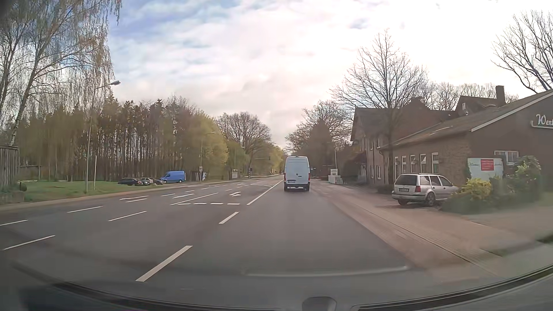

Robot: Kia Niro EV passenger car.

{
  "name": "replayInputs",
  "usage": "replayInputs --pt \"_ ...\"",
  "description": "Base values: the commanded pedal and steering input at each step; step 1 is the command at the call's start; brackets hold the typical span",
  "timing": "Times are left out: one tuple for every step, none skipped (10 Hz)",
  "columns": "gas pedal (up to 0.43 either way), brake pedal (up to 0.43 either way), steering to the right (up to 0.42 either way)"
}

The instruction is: Follow the waypoints while adhering to traffic rules and regulations

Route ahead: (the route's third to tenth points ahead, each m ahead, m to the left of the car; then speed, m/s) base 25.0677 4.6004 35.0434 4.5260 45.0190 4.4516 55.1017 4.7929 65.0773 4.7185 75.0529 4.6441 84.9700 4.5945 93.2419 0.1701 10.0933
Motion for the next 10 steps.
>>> replayInputs --pt "0.13 0.0 0.005" --pt "0.13 0.0 0.005" --pt "0.13 0.0 0.003" --pt "0.13 0.0 0.002" --pt "0.13 0.0 0.002" --pt "0.13 0.0 0.002" --pt "0.13 0.0 0.003" --pt "0.13 0.0 0.001" --pt "0.13 0.0 -0.003" --pt "0.13 0.0 -0.006"
